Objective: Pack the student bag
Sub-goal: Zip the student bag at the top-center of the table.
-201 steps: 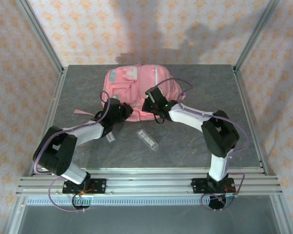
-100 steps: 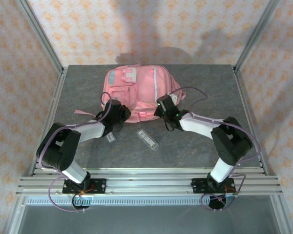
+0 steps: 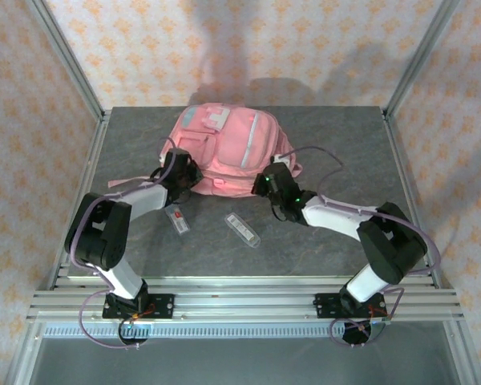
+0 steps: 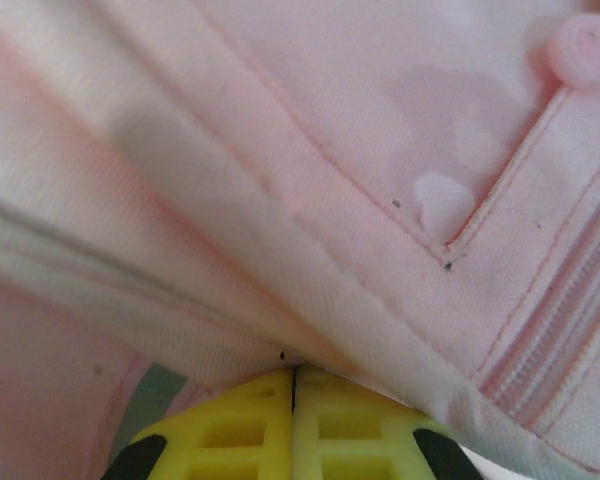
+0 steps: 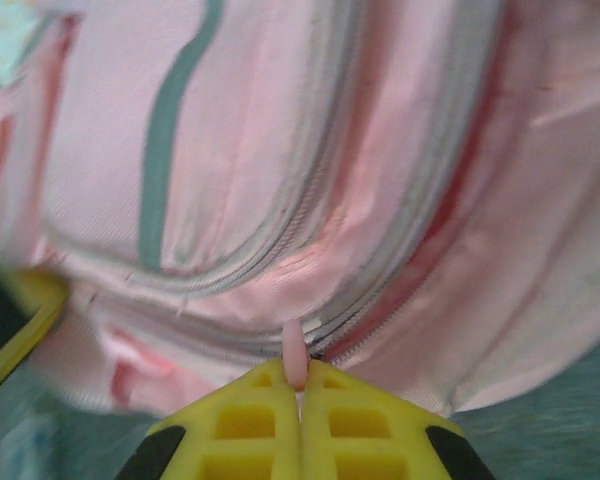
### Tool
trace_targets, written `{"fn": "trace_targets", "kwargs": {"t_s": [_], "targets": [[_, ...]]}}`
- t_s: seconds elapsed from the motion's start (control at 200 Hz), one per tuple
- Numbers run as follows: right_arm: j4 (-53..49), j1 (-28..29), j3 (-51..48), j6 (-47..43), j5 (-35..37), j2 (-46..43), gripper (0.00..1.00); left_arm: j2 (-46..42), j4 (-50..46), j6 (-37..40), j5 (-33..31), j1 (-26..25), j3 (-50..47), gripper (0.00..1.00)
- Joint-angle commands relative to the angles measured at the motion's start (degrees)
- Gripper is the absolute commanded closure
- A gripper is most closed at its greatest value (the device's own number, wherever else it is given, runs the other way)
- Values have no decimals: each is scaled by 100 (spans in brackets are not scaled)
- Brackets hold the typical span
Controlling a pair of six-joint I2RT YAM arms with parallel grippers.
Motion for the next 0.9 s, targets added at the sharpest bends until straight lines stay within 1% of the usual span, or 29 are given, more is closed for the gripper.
{"fn": "trace_targets", "kwargs": {"t_s": [0.0,0.115,0.14,0.19,0.22,0.27,0.325,0.43,0.496,0.611,0.696,0.796,0.891], "targets": [[623,297,121,-38,-404,-63,100,169,-367,523,-251,388,594,100],[796,369,345,93,-582,198,100,-83,-555,579,-24,418,756,100],[837,371,374,110,-603,246,100,-193,-515,523,75,397,686,94],[905,369,409,137,-630,341,100,-472,-370,384,227,317,437,77],[934,372,427,155,-664,383,100,-643,-292,295,283,230,269,69],[985,372,438,164,-715,447,100,-904,-135,153,313,49,-38,59],[1057,372,438,173,-784,506,100,-1121,9,-26,300,-174,-336,54],[1150,371,387,164,-849,532,100,-1272,348,-370,312,-632,-808,47],[1185,372,343,164,-854,502,100,-1211,621,-575,299,-860,-1010,41],[1044,372,354,73,-785,447,100,-899,893,-722,260,-1061,-1015,34],[777,339,397,-66,-743,310,100,-756,965,-722,76,-1142,-907,30],[410,248,424,-191,-802,131,90,-566,1139,-739,-161,-1157,-837,29],[260,153,340,-205,-924,0,83,-303,1343,-798,-326,-1155,-767,29]]}}
